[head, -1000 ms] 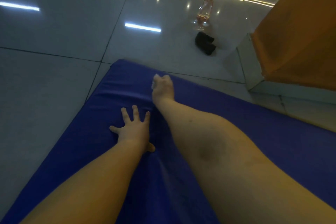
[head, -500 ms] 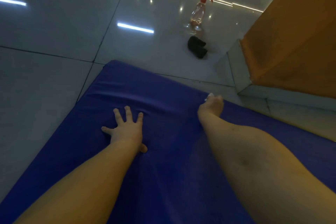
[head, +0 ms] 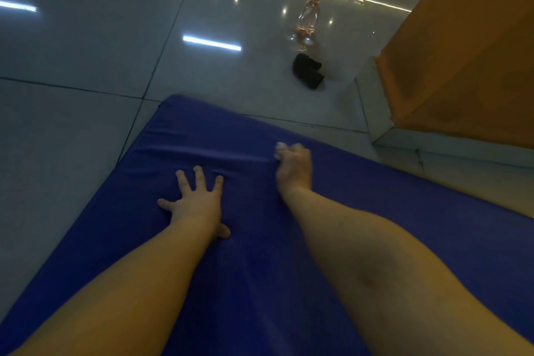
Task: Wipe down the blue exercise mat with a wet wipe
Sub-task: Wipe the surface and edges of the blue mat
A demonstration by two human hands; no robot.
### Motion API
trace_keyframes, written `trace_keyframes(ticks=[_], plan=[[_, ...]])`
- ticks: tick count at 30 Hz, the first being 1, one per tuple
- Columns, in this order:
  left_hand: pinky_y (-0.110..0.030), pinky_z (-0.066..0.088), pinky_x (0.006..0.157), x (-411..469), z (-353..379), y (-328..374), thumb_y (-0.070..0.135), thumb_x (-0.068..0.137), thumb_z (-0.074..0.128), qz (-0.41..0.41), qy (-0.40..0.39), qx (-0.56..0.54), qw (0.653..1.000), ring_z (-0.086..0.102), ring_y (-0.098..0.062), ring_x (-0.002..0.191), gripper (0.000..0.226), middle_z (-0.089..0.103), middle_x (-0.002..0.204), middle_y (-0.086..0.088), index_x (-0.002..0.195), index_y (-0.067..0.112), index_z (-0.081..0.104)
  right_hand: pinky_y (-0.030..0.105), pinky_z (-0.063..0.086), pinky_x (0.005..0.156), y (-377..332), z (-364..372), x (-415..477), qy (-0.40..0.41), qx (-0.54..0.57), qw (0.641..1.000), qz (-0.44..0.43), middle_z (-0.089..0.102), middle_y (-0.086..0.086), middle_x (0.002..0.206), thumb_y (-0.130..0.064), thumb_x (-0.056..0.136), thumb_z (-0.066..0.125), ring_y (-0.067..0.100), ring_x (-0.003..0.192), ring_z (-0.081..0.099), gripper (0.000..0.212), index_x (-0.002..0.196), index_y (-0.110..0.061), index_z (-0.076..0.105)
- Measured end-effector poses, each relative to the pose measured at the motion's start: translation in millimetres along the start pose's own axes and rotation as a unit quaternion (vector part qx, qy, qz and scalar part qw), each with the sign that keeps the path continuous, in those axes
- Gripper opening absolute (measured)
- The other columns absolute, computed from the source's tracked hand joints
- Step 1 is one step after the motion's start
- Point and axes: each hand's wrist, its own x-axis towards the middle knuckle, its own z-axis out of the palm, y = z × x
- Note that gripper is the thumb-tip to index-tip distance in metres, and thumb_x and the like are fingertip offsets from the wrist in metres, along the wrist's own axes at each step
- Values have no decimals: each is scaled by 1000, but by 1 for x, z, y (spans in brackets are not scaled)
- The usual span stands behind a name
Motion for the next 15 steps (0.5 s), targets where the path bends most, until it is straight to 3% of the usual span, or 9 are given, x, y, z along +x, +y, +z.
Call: trace_keyframes(ticks=[3, 6, 9, 12, 15], plan=[[-79, 23, 107, -1, -1, 1, 61, 73, 80, 2, -4, -4, 1000, -28, -47, 145, 131, -37, 159, -10, 156, 37, -18, 32, 40, 89, 50, -30, -12, 53, -23, 988, 140, 53, 12, 120, -10, 105, 45, 29, 110, 47, 22, 116, -11, 64], [-79, 23, 106, -2, -1, 3, 61, 73, 80, 1, -6, -1, 1000, -28, -47, 145, 131, -37, 159, -10, 156, 37, -18, 32, 42, 80, 33, -26, -10, 57, 64, 969, 230, 55, 14, 118, -11, 102, 50, 25, 101, 53, 17, 114, -6, 60], [-79, 22, 107, 0, -1, 3, 60, 73, 80, 0, -6, -3, 1000, -28, -47, 145, 130, -37, 159, -9, 156, 37, -18, 23, 31, 81, -30, 5, -8, 15, 97, 988, 123, 54, 15, 120, -5, 96, 53, 15, 95, 40, 22, 116, -4, 62], [-79, 20, 108, 1, -1, 0, 55, 78, 78, 2, -11, -17, 1000, -28, -46, 145, 121, -35, 160, -7, 158, 35, -11, 30, 42, 82, -103, 35, -21, -23, 92, 994, -48, 51, 7, 110, -16, 105, 46, 19, 95, 51, 18, 107, -11, 63], [-78, 19, 109, 1, -1, -1, 53, 80, 76, 2, -12, -21, 1000, -29, -44, 146, 115, -33, 161, -5, 159, 34, -5, 31, 48, 97, -120, 45, -20, -79, 109, 984, -112, 53, 7, 116, -12, 102, 52, 22, 108, 55, 25, 123, -10, 66]])
